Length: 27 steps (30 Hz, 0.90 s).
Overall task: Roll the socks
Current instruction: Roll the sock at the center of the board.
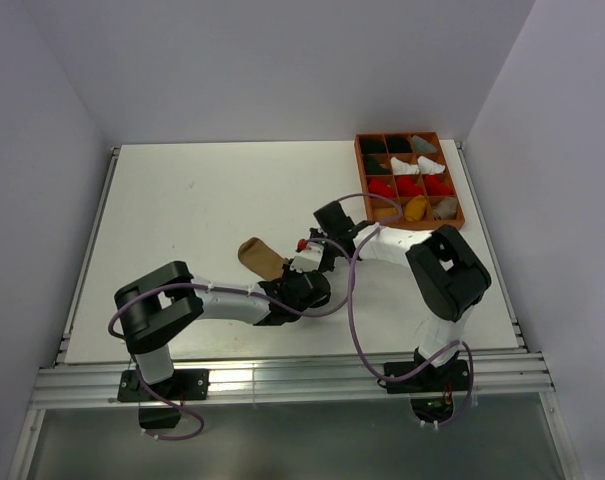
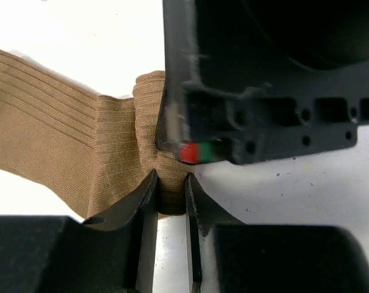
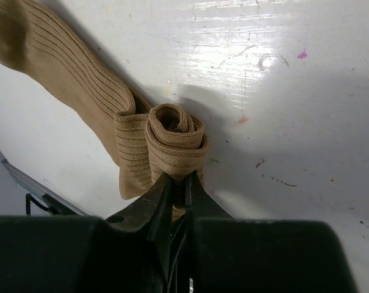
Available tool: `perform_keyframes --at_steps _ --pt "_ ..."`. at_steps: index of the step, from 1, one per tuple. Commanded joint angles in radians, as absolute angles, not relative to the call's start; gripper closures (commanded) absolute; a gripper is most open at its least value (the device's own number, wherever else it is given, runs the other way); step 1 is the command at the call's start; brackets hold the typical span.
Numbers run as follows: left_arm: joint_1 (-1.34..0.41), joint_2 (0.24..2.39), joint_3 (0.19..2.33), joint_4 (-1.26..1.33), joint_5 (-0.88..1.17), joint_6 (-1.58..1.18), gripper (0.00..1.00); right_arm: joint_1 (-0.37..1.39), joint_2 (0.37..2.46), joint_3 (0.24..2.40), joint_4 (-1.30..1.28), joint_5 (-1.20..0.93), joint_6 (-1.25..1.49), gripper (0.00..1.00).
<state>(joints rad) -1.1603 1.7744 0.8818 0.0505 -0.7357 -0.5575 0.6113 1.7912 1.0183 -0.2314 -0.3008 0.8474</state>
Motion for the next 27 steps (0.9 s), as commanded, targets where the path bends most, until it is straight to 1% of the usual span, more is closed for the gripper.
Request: perform_keyframes --at_steps 1,4,5,8,9,10,12,15,20,27 --pt "-1.155 1.761 0.897 0.057 -0.640 -0.581 0.94 0.614 1.723 0.945 -0.117 -0.363 0.874 0.85" --pt "-1.120 1.707 0.867 0.064 -0.528 -0.623 0.96 0.592 1.642 0.850 0.033 -0.374 0.908 0.69" --pt "-1.106 1.675 0.845 0.069 -0.456 -0.638 0.96 0.575 1.605 0.800 0.113 -0.389 0.931 0.60" --pt "-1.040 1.611 0.810 0.090 -0.352 -0.693 0.96 0.543 1.554 0.729 0.214 -0.399 0.956 0.48" --pt "-1.022 1.599 0.789 0.098 -0.274 -0.706 0.96 0.538 1.533 0.697 0.260 -0.399 0.956 0.43" --pt "-0.987 1.589 0.779 0.104 -0.235 -0.733 0.96 0.537 1.523 0.681 0.281 -0.396 0.957 0.41" --pt "-0.928 1.578 0.762 0.123 -0.120 -0.756 0.96 0.537 1.508 0.637 0.358 -0.400 0.966 0.40" --pt "-0.872 1.578 0.743 0.150 -0.036 -0.798 0.95 0.537 1.502 0.574 0.470 -0.399 0.994 0.40" --pt "-0.792 1.578 0.678 0.235 0.128 -0.891 0.95 0.537 1.542 0.528 0.573 -0.403 1.032 0.40" --pt "-0.692 1.608 0.604 0.356 0.250 -1.002 0.94 0.537 1.655 0.466 0.800 -0.405 1.083 0.40"
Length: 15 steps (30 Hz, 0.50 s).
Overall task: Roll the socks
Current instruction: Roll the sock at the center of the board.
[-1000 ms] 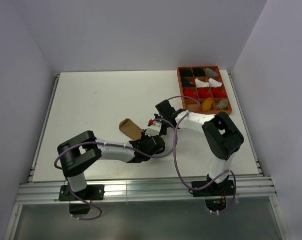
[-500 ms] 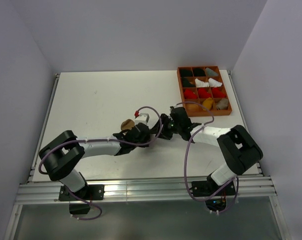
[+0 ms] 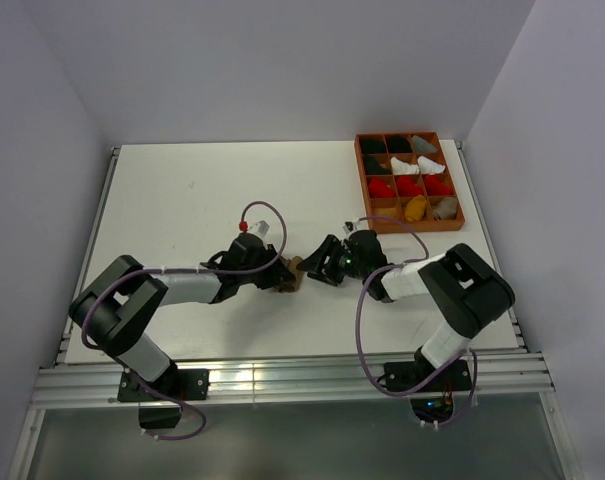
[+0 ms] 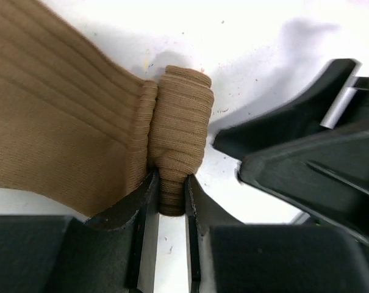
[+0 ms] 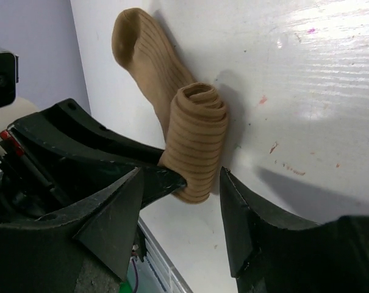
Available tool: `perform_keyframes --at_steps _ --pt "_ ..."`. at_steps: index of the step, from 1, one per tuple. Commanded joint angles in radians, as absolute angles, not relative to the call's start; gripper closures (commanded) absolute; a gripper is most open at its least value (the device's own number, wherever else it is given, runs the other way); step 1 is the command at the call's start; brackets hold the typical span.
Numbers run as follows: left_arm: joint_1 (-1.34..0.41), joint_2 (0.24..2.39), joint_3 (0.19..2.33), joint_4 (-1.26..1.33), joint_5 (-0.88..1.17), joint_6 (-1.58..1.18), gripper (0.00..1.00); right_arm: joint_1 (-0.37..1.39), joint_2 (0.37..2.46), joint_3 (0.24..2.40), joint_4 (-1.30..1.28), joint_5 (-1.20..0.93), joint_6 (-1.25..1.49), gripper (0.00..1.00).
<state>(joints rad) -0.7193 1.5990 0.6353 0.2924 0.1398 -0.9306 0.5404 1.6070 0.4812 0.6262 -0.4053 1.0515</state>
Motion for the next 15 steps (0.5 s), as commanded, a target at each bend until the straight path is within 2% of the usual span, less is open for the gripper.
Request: perform_keyframes --at_steps 1,12,15 --pt "-0.686 1.612 0.597 0.371 0.264 -1.020 0.94 0.537 1.672 0.466 0.811 -0.406 1.088 0.40" --pt "-0.632 1.620 0.540 0.451 0.311 -1.068 0.93 0.537 1.873 0.494 0.982 -0.457 1.097 0.43" --pt "-0.630 1.632 0.538 0.463 0.319 -1.071 0.93 0.537 1.925 0.489 1.078 -0.494 1.135 0.48"
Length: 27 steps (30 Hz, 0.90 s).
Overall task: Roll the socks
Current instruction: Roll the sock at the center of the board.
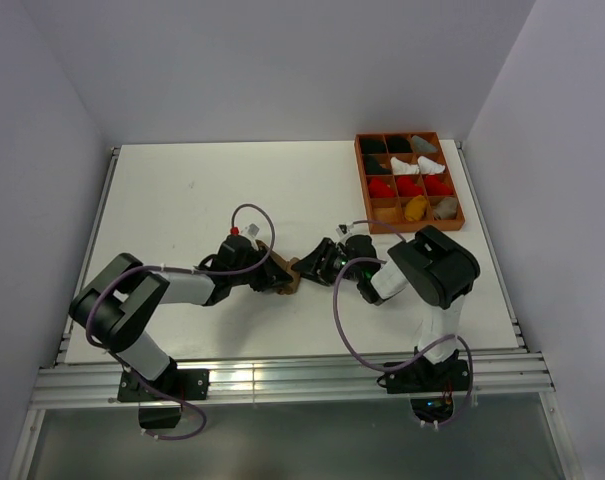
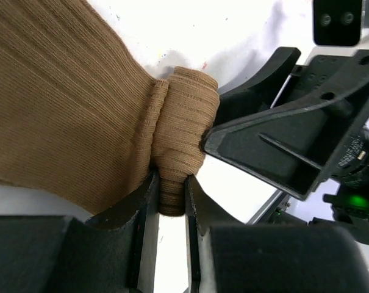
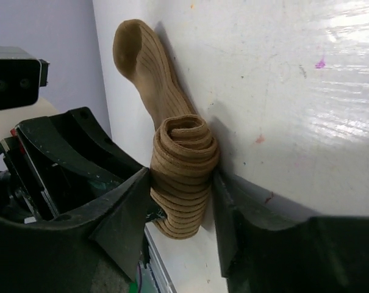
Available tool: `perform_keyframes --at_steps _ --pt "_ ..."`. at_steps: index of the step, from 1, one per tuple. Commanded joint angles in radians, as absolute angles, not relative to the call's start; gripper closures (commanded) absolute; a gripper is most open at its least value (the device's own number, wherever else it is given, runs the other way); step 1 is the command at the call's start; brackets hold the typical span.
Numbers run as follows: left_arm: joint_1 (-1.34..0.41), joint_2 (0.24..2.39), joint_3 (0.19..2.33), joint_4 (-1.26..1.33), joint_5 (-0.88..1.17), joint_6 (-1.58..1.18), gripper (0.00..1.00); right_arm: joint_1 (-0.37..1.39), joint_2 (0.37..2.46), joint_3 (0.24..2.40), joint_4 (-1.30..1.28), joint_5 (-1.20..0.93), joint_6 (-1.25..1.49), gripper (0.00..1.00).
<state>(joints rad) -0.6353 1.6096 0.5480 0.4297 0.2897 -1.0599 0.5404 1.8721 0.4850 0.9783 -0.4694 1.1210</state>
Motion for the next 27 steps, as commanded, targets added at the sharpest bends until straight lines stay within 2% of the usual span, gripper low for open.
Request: perform_keyframes --at_steps 1,4,5,8,12,15,18,20,25,27 --pt "-0.630 1.635 0.540 0.465 0.321 -1.069 0.93 0.537 1.937 0.486 1.104 -0.503 1.144 0.51" --pt "-0.630 1.640 0.546 0.443 0.316 -1.046 0.92 0.537 1.950 0.477 1.149 -0.514 1.166 0.71" --pt "-0.630 1.631 0.552 0.433 0.296 -1.036 0.91 0.535 1.935 0.474 1.138 -0.512 1.151 0.82" --pt "-0.630 1.591 0.563 0.358 0.249 -0.991 0.83 0.535 1.870 0.492 1.019 -0.486 1.091 1.00" --pt "-0.634 1.530 0.578 0.259 0.151 -0.925 0.61 0.537 1.781 0.563 0.694 -0.436 0.993 1.00" --pt "-0.655 1.476 0.594 0.178 0.054 -0.890 0.54 0.548 1.726 0.644 0.445 -0.364 0.924 1.00" --pt "-0.721 1.411 0.609 0.097 -0.070 -0.870 0.52 0.566 1.706 0.751 0.191 -0.289 0.867 1.00" --pt "-0.774 1.371 0.624 0.069 -0.236 -0.854 0.51 0.574 1.713 0.826 0.059 -0.276 0.845 1.00" --pt "-0.960 1.373 0.676 0.037 -0.532 -0.779 0.51 0.609 1.749 0.962 -0.152 -0.213 0.816 1.00" --pt "-1.012 1.402 0.704 0.049 -0.586 -0.734 0.51 0.623 1.779 1.037 -0.236 -0.186 0.805 1.00"
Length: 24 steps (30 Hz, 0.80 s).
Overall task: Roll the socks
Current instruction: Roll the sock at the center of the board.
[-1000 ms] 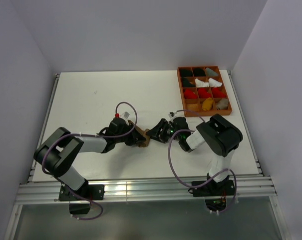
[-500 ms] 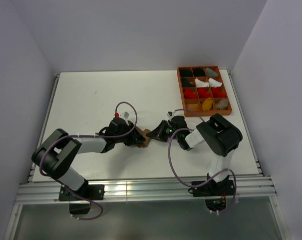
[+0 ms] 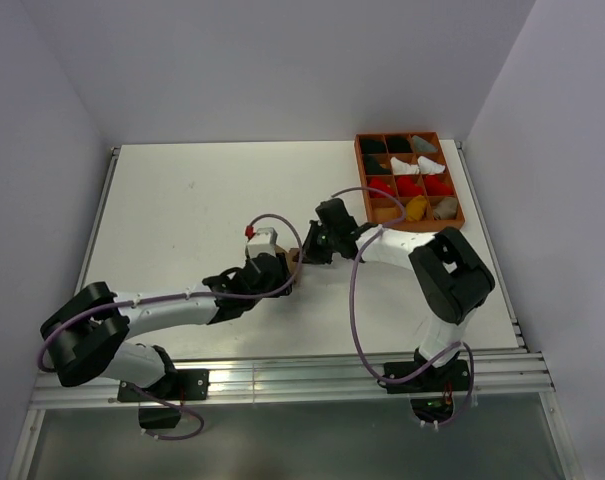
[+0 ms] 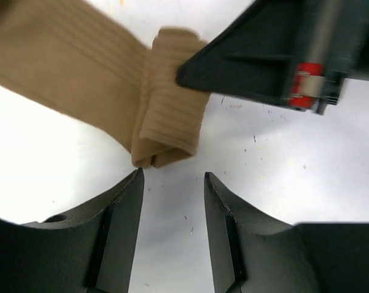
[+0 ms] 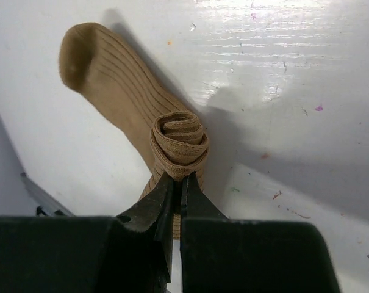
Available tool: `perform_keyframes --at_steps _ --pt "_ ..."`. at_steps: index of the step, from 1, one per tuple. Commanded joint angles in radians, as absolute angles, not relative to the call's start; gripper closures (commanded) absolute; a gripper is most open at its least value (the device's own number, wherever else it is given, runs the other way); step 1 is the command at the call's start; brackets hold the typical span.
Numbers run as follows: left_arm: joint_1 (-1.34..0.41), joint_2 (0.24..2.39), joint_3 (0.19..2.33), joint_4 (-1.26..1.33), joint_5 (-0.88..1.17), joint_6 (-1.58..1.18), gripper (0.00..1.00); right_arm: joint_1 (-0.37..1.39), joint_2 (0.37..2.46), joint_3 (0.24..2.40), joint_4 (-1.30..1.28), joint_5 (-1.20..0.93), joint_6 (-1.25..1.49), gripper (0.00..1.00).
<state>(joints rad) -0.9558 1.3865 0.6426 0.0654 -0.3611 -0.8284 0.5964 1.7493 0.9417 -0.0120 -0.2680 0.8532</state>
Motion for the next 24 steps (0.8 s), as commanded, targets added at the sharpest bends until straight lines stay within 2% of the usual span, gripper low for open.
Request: perform_keyframes --at_steps 1,7,18,24 --pt "-1.026 1.416 0.713 0.058 -0.612 -0.717 0.51 0.627 1.779 1.037 -0.259 -0.186 0.804 1.00" --pt "-1.095 1.525 0.765 0.161 -0.704 -0.565 0.52 0.634 1.818 1.088 -0.324 -0.202 0.813 1.00" --pt "-1.104 1.663 0.798 0.216 -0.644 -0.519 0.53 0.637 1.839 1.103 -0.342 -0.218 0.805 1.00" --pt "-1.115 1.726 0.827 0.164 -0.578 -0.520 0.55 0.640 1.850 1.106 -0.336 -0.236 0.805 1.00"
